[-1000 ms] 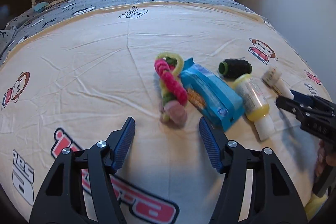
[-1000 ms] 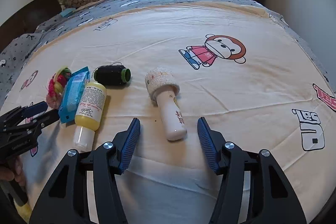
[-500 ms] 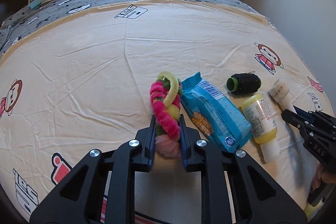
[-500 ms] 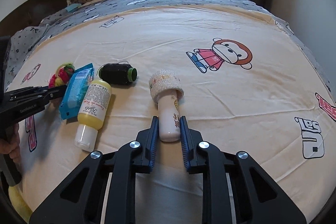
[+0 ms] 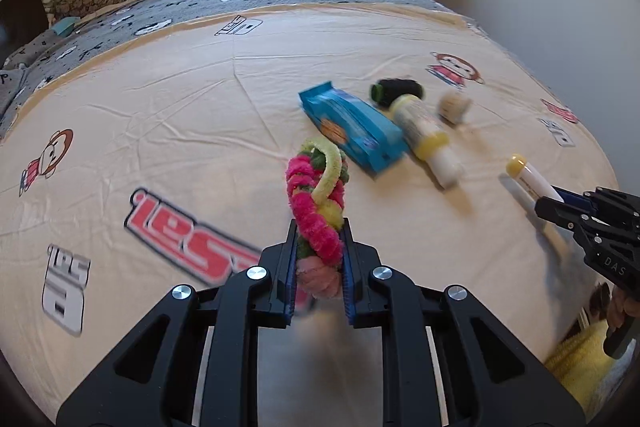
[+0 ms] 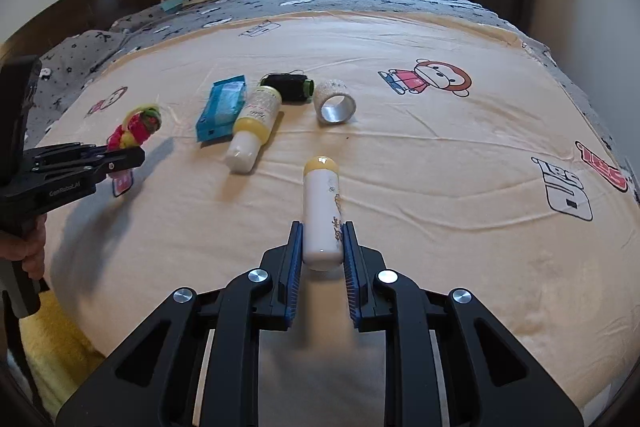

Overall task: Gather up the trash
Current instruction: 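Lift the toy ring and white bottle and carry them toward the bin, then lower the toy ring and white bottle into the bin and open both grippers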

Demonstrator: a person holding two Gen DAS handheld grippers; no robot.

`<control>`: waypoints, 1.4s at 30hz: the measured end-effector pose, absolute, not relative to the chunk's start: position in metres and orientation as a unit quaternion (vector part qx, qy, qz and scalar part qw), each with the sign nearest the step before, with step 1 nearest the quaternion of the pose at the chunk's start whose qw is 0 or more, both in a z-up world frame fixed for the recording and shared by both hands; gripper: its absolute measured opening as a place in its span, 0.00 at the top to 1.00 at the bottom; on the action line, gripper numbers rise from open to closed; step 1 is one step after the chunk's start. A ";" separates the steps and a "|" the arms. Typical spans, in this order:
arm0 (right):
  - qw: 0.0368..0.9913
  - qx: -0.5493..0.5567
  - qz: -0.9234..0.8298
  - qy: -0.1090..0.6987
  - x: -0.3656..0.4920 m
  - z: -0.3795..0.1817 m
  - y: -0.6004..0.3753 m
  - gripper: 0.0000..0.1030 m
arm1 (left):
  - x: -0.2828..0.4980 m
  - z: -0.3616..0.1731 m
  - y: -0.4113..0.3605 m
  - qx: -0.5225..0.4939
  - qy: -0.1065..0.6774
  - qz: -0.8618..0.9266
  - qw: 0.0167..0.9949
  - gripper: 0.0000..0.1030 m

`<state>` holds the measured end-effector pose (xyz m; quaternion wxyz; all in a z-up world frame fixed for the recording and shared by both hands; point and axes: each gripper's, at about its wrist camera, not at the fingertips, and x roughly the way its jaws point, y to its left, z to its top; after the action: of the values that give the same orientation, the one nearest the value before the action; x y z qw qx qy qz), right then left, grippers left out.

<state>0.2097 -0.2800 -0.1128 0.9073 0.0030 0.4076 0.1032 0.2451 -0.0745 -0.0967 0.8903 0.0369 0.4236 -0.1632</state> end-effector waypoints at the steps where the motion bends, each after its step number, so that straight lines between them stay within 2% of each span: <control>1: 0.908 0.003 0.109 0.405 0.201 -0.111 -0.278 0.80 | 0.234 -0.095 -0.075 0.037 0.420 -0.167 0.891 0.84; 14: 0.911 -0.001 0.180 0.371 0.067 -0.097 -0.260 0.80 | 0.088 -0.100 -0.070 0.048 0.394 -0.209 0.894 0.84; 25: 0.868 0.026 0.202 0.453 0.028 -0.151 -0.245 0.80 | 0.021 -0.146 -0.079 0.049 0.439 -0.251 0.862 0.84; 42: 0.787 0.050 0.177 0.589 0.031 -0.246 -0.212 0.80 | 0.014 -0.255 -0.086 0.022 0.585 -0.257 0.769 0.84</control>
<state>0.0306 -0.2124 -0.2462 0.7867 0.0501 0.5895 0.1765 0.0135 -0.0863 -0.2549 0.7687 0.0218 0.5851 -0.2574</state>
